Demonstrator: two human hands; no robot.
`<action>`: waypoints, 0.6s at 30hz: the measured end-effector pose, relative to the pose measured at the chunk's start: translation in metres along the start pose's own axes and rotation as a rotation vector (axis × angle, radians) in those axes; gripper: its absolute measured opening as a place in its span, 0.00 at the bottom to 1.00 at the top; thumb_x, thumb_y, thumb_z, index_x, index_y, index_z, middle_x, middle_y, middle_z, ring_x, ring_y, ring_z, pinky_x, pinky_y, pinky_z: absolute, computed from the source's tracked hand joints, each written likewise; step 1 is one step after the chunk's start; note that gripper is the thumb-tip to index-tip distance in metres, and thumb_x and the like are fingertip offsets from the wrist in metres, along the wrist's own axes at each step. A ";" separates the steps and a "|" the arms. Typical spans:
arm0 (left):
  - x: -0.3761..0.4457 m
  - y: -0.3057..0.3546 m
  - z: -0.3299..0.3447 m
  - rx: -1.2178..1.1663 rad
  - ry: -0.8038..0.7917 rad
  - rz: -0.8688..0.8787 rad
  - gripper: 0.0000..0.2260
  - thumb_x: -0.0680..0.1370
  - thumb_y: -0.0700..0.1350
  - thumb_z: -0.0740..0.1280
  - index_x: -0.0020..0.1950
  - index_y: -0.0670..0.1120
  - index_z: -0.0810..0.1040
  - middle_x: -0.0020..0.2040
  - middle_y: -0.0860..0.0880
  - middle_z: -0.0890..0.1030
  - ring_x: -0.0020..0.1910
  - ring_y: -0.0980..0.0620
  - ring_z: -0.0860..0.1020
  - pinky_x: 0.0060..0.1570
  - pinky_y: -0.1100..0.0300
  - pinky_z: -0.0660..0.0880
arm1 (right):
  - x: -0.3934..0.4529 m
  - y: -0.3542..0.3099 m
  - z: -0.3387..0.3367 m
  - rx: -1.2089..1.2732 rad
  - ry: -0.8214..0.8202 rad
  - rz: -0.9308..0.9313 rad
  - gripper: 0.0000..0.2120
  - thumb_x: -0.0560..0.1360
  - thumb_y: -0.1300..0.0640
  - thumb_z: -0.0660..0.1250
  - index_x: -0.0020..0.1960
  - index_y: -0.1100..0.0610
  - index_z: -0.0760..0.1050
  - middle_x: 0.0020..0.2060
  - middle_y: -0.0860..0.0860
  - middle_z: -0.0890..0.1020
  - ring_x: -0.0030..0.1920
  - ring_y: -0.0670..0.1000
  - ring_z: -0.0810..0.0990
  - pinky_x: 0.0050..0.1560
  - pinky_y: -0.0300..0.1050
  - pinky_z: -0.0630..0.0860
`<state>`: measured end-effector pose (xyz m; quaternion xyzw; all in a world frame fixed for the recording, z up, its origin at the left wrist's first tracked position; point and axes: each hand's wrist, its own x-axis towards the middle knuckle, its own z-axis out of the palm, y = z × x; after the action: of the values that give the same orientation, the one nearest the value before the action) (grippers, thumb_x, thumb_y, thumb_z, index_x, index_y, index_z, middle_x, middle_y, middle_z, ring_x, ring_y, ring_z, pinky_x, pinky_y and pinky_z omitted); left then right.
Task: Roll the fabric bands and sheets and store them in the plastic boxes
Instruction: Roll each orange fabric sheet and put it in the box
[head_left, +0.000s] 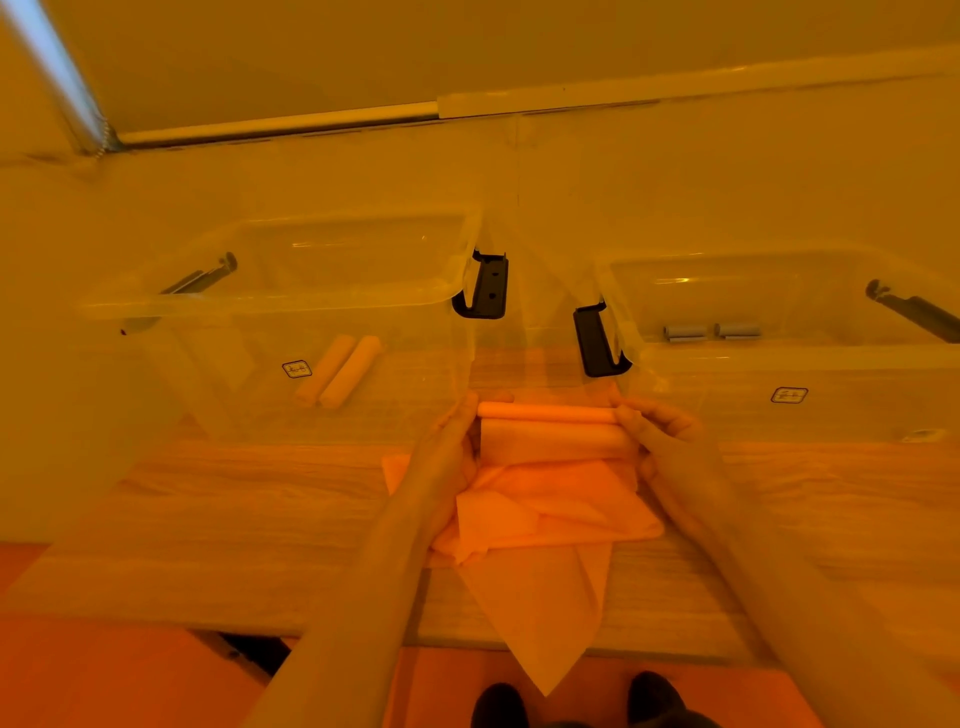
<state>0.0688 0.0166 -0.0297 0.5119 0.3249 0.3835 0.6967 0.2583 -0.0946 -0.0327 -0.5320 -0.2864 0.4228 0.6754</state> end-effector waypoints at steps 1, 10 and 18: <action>-0.002 0.000 0.001 0.021 0.002 0.013 0.16 0.79 0.55 0.57 0.49 0.50 0.83 0.51 0.47 0.83 0.45 0.57 0.83 0.38 0.64 0.78 | -0.002 0.001 0.001 -0.020 0.002 0.003 0.16 0.71 0.52 0.68 0.59 0.53 0.78 0.50 0.55 0.82 0.43 0.49 0.84 0.37 0.45 0.81; -0.002 -0.006 0.002 -0.236 0.001 -0.018 0.16 0.79 0.50 0.57 0.51 0.41 0.78 0.57 0.40 0.79 0.56 0.46 0.78 0.49 0.54 0.80 | -0.011 0.001 0.010 -0.110 0.011 0.013 0.06 0.77 0.59 0.66 0.52 0.51 0.78 0.27 0.44 0.81 0.25 0.41 0.79 0.23 0.34 0.73; 0.000 -0.010 0.002 -0.274 0.016 -0.046 0.17 0.71 0.55 0.64 0.48 0.43 0.82 0.59 0.37 0.78 0.61 0.40 0.76 0.60 0.42 0.73 | -0.013 0.001 0.011 -0.107 0.004 -0.017 0.07 0.76 0.60 0.66 0.52 0.51 0.78 0.36 0.47 0.84 0.33 0.43 0.83 0.28 0.37 0.77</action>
<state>0.0726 0.0137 -0.0384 0.4012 0.2868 0.4124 0.7659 0.2427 -0.1011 -0.0295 -0.5658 -0.3116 0.4000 0.6502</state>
